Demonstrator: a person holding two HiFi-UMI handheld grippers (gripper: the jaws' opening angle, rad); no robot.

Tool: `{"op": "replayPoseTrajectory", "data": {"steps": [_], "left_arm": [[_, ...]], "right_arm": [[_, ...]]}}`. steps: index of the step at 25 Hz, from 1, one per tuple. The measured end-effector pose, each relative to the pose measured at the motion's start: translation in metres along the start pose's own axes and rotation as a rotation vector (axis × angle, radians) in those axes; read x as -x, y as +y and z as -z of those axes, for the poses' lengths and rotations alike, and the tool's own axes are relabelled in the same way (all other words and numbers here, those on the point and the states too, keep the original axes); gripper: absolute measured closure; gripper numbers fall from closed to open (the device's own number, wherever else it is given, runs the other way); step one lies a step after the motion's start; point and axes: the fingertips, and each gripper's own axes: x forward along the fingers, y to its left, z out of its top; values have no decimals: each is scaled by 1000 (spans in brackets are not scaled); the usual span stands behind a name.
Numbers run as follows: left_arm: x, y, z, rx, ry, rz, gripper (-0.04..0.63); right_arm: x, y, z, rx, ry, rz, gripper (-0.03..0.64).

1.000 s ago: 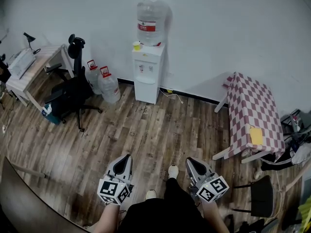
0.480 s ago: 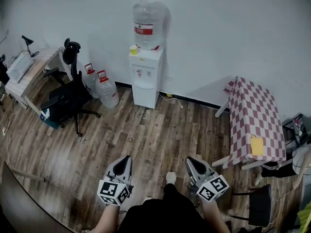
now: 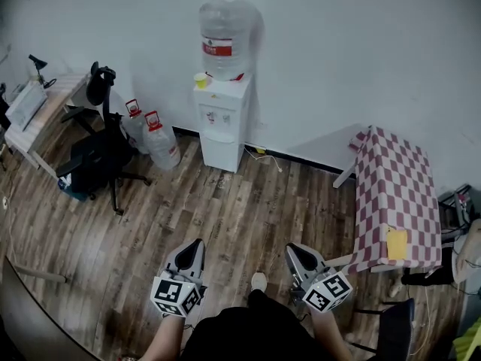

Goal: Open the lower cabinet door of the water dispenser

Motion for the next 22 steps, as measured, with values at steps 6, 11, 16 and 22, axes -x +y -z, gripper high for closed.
{"op": "replayPoseTrajectory", "data": {"steps": [6,11,16,22], "left_arm": [[-43,-6,-7,12,29,-19,581],[-77,-13,-8,5,48,-39,581],[-119,-29,-16,-6,35,-42,581],[-156,-43,-19,-13,27,-58,581]], "right_arm": [[-23,-43,-17,-5,15,-30,594],[-33,-80,-24,-19,17,-52,594],[-38,-117,-32,-28,23,-72,594],[-47,-151,-34,-31,47,-107,594]]}}
